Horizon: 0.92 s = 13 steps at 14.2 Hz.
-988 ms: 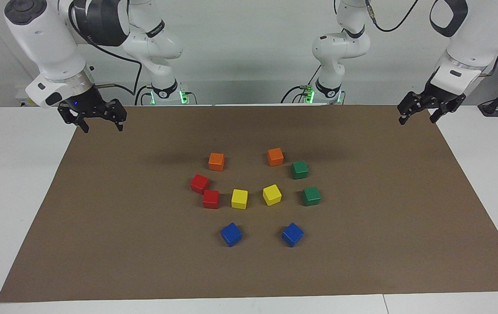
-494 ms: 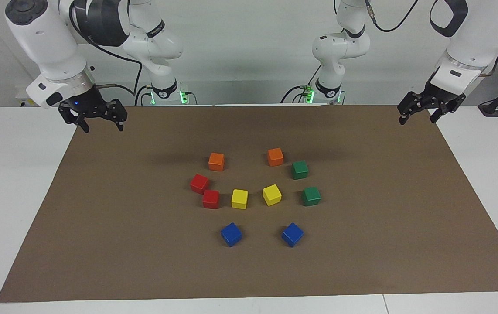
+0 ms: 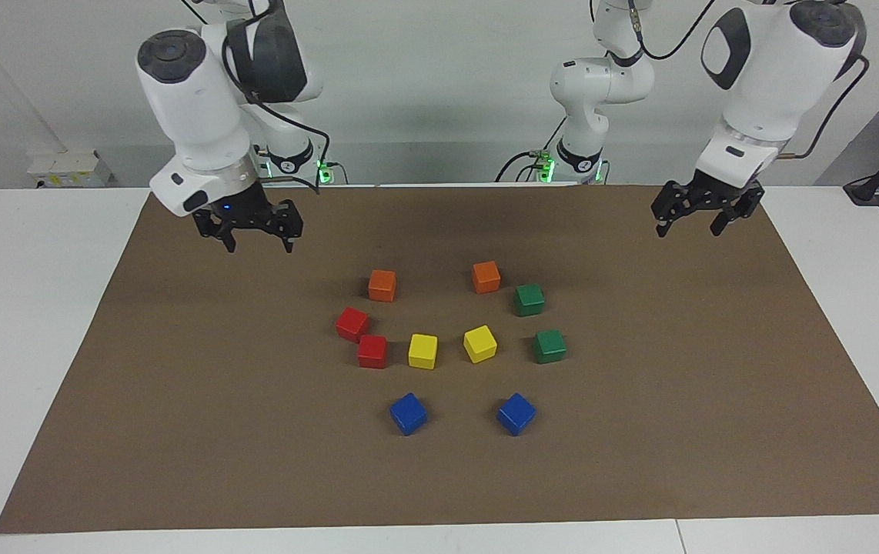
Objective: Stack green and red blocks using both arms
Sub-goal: 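Reach the left gripper to green while the right gripper reaches red, then grasp the green block with the left gripper while the right gripper grasps red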
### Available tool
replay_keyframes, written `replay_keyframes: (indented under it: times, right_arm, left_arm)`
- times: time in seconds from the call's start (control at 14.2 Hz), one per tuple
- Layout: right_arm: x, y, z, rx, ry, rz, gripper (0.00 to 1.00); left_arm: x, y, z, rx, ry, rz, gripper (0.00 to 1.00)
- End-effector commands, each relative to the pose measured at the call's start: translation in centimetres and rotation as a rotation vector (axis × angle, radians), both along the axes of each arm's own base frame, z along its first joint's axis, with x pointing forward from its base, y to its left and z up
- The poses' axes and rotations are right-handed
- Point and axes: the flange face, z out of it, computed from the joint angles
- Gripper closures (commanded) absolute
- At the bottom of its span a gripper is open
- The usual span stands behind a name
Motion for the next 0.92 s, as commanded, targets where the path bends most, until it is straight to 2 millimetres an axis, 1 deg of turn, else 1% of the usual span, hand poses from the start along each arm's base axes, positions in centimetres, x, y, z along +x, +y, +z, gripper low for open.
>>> replay_keyframes:
  times: [0.0,0.07,0.14,0.21,0.28,0.35,0.42,0.49,0.56,0.64,0.71,0.85]
  right_arm:
    - [1.2,2.1,-2.3,0.016,-0.008,-0.068,0.00]
    - [1.3,2.9,-3.2,0.015,-0.006,-0.094,0.00]
    - [1.6,3.2,-4.0,0.015,0.000,-0.119,0.00]
    - [1.8,3.4,-4.7,0.014,0.000,-0.149,0.00]
    - [1.9,3.4,-5.2,0.014,0.000,-0.166,0.00]
    - [1.8,4.0,-5.8,0.015,-0.002,-0.180,0.00]
    - [1.6,4.7,-6.4,0.015,-0.003,-0.211,0.00]
    - [1.6,4.9,-7.1,0.015,-0.006,-0.249,0.00]
    - [1.6,5.1,-7.6,0.016,-0.008,-0.275,0.00]
    - [1.6,5.1,-8.3,0.014,-0.005,-0.298,0.00]
    - [1.5,5.1,-8.8,0.012,0.001,-0.318,0.00]
    - [1.6,5.1,-9.2,0.009,0.005,-0.347,0.00]
  left_arm:
    - [-0.4,-3.4,-3.9,-0.011,0.009,-0.033,0.00]
    - [-0.2,-5.4,-5.4,-0.014,0.012,-0.026,0.00]
    - [-0.1,-7.1,-7.2,-0.016,0.019,-0.008,0.00]
    - [-0.4,-8.9,-9.0,-0.018,0.018,0.002,0.00]
    - [-0.7,-9.5,-10.2,-0.020,0.012,0.013,0.00]
    - [-0.6,-9.8,-11.6,-0.024,0.009,0.031,0.00]
    - [-0.9,-10.9,-12.6,-0.027,0.002,0.040,0.00]
    - [-0.8,-11.6,-13.6,-0.027,0.014,0.068,0.00]
    - [-1.0,-13.2,-15.3,-0.020,0.033,0.087,0.00]
    - [-1.2,-14.5,-16.4,-0.021,0.034,0.096,0.00]
    - [-1.1,-14.7,-17.1,-0.020,0.038,0.106,0.00]
    - [-1.2,-15.1,-17.6,-0.017,0.046,0.115,0.00]
